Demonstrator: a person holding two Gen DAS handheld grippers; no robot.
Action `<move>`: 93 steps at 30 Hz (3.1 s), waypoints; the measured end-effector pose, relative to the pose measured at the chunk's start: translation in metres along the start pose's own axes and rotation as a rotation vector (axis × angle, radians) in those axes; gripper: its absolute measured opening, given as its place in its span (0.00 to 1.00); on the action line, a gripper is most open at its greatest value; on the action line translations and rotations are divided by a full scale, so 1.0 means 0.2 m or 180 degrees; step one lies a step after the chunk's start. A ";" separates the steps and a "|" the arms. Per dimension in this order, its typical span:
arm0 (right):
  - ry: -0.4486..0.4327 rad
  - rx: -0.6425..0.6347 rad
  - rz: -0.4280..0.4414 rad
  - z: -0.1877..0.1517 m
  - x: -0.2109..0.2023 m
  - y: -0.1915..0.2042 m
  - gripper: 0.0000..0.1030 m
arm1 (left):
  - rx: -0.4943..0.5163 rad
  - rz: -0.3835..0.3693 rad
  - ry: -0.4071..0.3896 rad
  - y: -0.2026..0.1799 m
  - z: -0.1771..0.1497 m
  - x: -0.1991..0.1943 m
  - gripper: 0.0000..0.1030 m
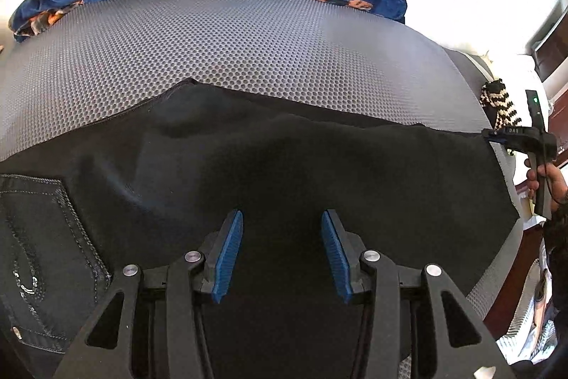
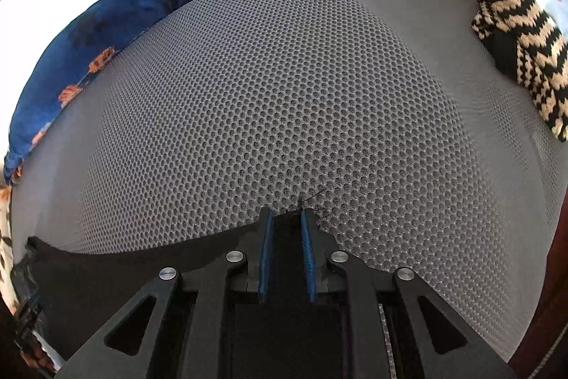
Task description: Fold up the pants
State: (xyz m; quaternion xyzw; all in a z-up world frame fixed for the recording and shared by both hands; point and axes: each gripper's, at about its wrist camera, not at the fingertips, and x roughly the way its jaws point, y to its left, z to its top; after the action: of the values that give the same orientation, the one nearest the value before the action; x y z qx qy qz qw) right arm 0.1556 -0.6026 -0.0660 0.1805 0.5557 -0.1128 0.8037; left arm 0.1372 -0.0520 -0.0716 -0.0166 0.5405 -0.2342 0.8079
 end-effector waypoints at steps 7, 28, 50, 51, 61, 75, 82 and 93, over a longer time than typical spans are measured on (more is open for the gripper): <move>-0.0373 0.0073 -0.0136 -0.03 -0.11 0.01 0.01 | -0.0025 0.0023 -0.0052 0.01 0.02 -0.01 0.41; -0.0254 -0.0332 0.0164 -0.02 -0.29 0.34 0.22 | -0.0150 -0.0013 -0.0300 0.19 -0.04 -0.14 0.41; 0.1541 -0.2674 0.2047 -0.35 0.34 2.34 0.24 | -0.0278 0.0292 -0.0430 0.43 -0.19 -0.31 0.49; 0.1583 -0.2673 0.2072 -0.35 0.35 2.35 0.24 | -0.0285 0.0277 -0.0430 0.44 -0.19 -0.31 0.50; 0.1012 -0.2929 0.1960 -0.36 0.24 2.46 0.10 | -0.0130 0.0365 -0.0479 0.44 -0.23 -0.27 0.52; 0.0389 -0.2299 0.1646 -0.21 -0.05 2.14 0.40 | 0.0228 0.0145 -0.0611 0.24 0.02 -0.29 0.55; 0.0244 -0.1838 0.1136 -0.33 -0.13 1.59 0.40 | 0.0273 0.0027 -0.0331 0.12 0.19 -0.01 0.52; 0.0071 -0.1331 0.0825 -0.45 -0.01 1.21 0.37 | 0.0676 0.0343 -0.0246 0.07 0.12 0.05 0.52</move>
State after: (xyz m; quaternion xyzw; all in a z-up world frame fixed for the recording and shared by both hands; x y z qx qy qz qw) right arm 0.1711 -0.3453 -0.0519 0.0812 0.5480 0.1107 0.8251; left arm 0.1669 -0.0483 -0.0737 0.0891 0.4813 -0.2455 0.8368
